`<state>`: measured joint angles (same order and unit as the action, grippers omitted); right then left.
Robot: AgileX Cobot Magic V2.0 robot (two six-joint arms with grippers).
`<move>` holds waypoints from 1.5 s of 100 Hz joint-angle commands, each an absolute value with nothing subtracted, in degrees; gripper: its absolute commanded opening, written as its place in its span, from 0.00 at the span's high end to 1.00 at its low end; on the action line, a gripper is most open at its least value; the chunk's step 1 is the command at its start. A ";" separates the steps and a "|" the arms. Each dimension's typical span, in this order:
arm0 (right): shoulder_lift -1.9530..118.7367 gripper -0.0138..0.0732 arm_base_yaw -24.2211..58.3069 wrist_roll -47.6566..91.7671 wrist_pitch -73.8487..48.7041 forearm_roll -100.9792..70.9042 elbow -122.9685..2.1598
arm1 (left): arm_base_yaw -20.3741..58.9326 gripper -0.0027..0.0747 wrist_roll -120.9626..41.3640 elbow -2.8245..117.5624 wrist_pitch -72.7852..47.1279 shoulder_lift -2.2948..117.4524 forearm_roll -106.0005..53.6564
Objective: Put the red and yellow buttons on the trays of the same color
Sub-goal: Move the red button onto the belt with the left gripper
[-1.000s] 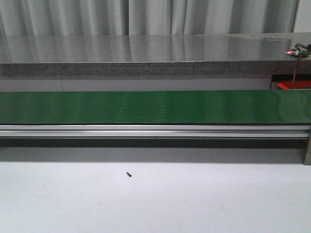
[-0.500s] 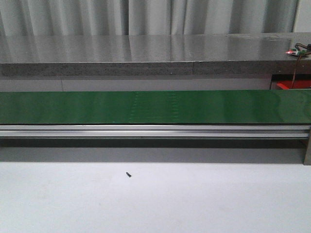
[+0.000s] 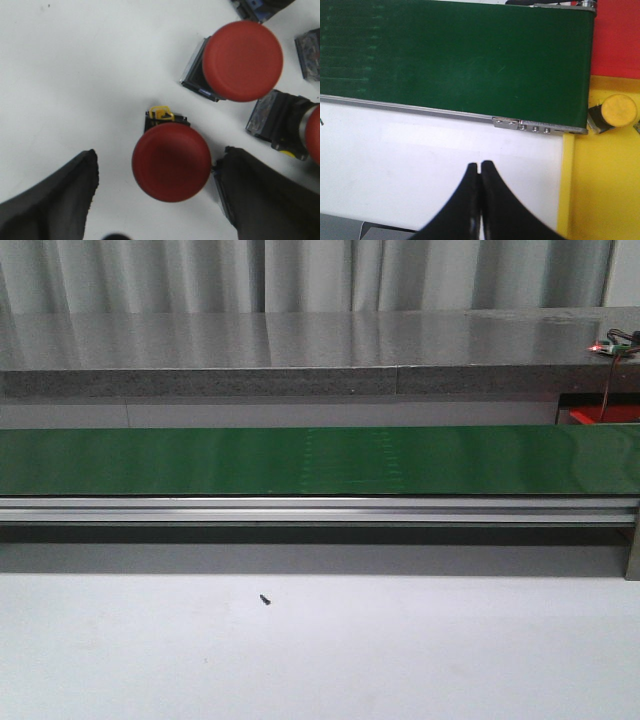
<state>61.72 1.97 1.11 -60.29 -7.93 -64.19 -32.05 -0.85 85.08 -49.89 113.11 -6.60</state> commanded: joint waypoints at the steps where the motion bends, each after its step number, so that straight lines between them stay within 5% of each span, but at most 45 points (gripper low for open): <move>1: 60.48 0.96 2.00 1.63 -57.75 -7.86 -65.56 | -31.86 0.33 -0.95 86.82 -48.36 111.12 -7.46; 47: 60.48 0.96 2.00 1.63 -57.58 -7.86 -65.56 | -31.86 0.76 -0.95 86.92 -47.99 111.64 -7.35; 108: 60.48 0.96 2.00 1.63 -57.58 -7.86 -65.56 | -31.31 0.76 -1.83 87.05 -52.23 94.65 -7.53; 150: 60.48 0.96 2.00 1.63 -57.58 -7.86 -65.56 | -15.95 0.76 -4.92 87.05 -54.05 93.83 -10.11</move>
